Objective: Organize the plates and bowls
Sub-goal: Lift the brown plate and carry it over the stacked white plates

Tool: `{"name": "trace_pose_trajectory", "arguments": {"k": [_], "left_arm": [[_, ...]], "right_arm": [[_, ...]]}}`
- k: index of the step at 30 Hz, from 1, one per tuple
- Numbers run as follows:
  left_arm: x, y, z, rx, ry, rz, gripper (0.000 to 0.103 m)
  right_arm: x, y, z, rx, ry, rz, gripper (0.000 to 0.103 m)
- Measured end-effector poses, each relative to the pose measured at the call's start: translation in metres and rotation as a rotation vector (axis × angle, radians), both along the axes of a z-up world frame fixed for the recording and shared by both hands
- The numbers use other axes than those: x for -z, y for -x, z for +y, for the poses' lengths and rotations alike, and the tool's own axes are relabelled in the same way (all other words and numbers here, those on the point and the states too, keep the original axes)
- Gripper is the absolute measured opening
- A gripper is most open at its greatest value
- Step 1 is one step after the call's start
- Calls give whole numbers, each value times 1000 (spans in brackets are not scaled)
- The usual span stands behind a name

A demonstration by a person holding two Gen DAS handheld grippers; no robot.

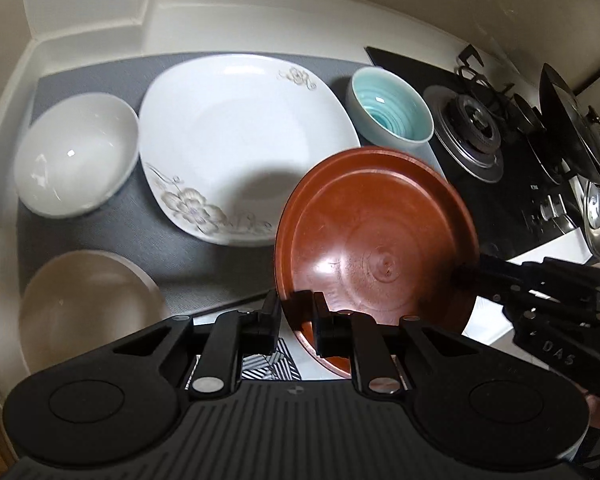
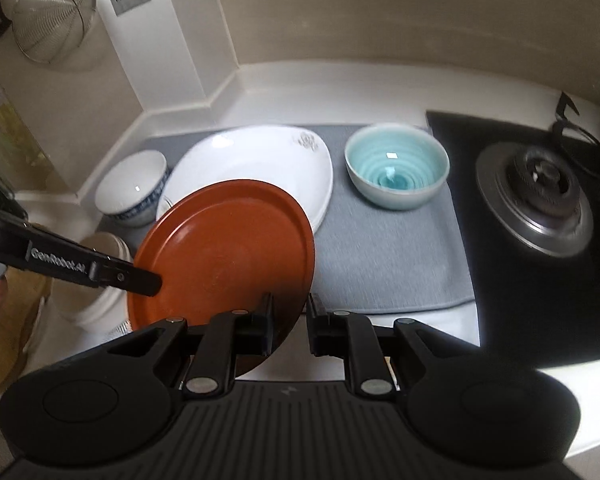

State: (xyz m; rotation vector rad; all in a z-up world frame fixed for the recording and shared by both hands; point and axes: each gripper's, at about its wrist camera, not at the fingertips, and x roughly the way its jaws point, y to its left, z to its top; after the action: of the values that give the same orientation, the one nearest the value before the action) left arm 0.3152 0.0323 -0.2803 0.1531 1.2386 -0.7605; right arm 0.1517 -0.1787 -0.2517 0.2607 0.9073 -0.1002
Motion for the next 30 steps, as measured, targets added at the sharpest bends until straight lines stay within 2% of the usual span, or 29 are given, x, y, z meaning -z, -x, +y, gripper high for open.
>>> {"name": "trace_pose_trajectory", "arguments": {"k": [7, 10, 13, 18, 23, 28, 30], "left_arm": [[-22, -13, 8, -35, 34, -34, 17], [-37, -24, 12, -58, 69, -41, 17], [-56, -35, 18, -82, 136, -33, 17], [-82, -50, 19, -108, 169, -122, 17], [-72, -74, 3, -130, 126, -134, 17], [-44, -100, -9, -162, 82, -78, 18], [-37, -103, -14, -148, 70, -85, 17]], "right_arm": [[-23, -21, -1, -10, 4, -42, 19], [-35, -32, -1, 1, 1, -68, 19], [-50, -43, -3, 33, 1, -102, 19], [-72, -61, -4, 36, -10, -160, 19], [-60, -89, -7, 23, 1, -130, 19], [-33, -118, -15, 44, -24, -87, 19], [-22, -126, -17, 51, -19, -71, 19]]}}
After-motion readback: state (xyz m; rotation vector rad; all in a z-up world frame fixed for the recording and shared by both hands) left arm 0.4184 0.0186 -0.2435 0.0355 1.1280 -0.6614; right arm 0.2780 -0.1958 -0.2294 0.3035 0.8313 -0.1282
